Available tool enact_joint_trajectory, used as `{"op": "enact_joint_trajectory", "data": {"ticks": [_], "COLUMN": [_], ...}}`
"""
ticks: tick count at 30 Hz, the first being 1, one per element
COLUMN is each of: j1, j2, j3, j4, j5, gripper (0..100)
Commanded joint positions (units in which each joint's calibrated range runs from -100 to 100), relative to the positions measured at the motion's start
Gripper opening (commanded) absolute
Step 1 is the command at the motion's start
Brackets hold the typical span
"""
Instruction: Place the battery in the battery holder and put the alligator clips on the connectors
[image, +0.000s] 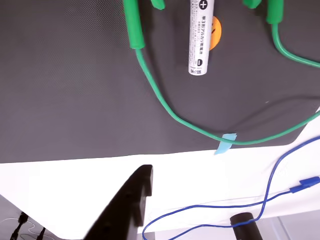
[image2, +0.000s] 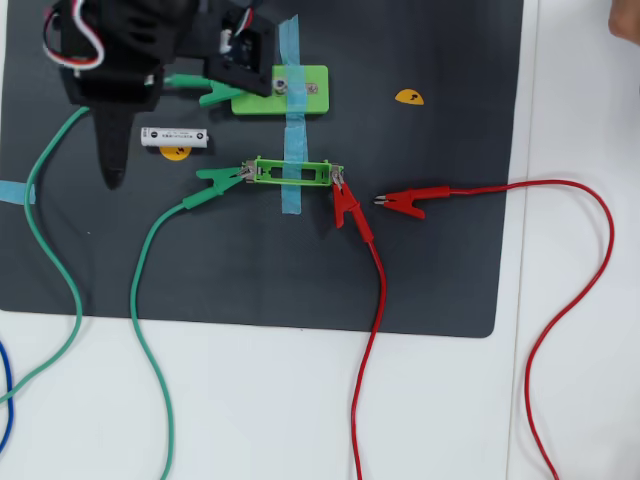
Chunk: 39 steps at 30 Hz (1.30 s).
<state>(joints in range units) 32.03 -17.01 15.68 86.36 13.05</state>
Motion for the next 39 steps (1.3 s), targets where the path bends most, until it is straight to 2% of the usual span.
{"op": "enact_joint_trajectory", "data": {"ticks": [1, 4, 8, 14, 25, 39], "j1": [0.84, -2.90, -9.46, -11.18, -11.38, -11.18], "j2": [5.74, 6.76, 6.76, 7.69, 7.86, 16.20], "j3": [-2.70, -2.70, -0.68, -0.16, 9.84, 10.63], "j4": [4.10, 4.19, 3.76, -1.57, -16.87, -22.03], "j5": [2.50, 2.34, 0.26, 0.21, -4.53, -4.53], "gripper": [41, 39, 26, 26, 26, 26]}}
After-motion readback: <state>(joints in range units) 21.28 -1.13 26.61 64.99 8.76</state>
